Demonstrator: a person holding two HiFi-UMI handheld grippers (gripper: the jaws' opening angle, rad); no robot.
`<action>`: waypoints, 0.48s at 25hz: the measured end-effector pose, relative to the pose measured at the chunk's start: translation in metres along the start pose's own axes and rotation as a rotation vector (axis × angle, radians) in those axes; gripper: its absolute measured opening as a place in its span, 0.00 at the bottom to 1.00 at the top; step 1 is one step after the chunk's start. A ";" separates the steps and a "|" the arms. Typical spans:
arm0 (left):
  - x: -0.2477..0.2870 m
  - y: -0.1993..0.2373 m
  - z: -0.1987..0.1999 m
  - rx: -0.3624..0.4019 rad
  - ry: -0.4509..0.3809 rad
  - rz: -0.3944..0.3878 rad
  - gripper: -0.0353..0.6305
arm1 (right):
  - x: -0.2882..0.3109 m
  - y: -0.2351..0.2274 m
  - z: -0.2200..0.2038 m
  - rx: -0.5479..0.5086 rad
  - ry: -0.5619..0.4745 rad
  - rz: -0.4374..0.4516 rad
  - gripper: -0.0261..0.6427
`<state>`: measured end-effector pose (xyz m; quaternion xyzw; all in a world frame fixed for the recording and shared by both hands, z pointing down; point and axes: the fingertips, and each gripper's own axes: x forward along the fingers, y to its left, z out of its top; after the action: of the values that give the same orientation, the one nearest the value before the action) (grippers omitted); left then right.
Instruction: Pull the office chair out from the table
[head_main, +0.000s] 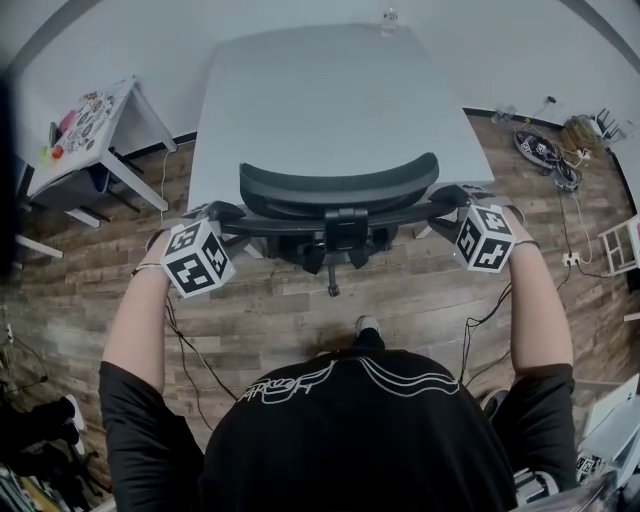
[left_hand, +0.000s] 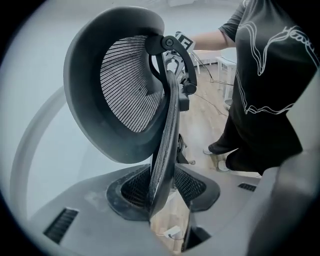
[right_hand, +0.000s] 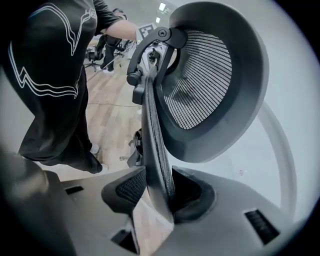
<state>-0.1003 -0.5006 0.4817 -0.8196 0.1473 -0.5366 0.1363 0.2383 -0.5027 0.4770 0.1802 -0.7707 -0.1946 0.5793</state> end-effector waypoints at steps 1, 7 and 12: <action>-0.003 0.000 -0.002 0.001 0.002 -0.005 0.27 | -0.002 0.002 0.003 0.005 0.003 -0.001 0.30; -0.010 -0.006 -0.004 0.010 -0.037 -0.006 0.27 | -0.011 0.016 0.009 0.046 0.035 -0.017 0.31; -0.013 -0.001 -0.002 0.017 -0.046 -0.004 0.28 | -0.018 0.020 0.012 0.076 0.064 -0.019 0.31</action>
<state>-0.1067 -0.4946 0.4722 -0.8310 0.1376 -0.5190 0.1455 0.2309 -0.4751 0.4694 0.2153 -0.7569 -0.1649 0.5947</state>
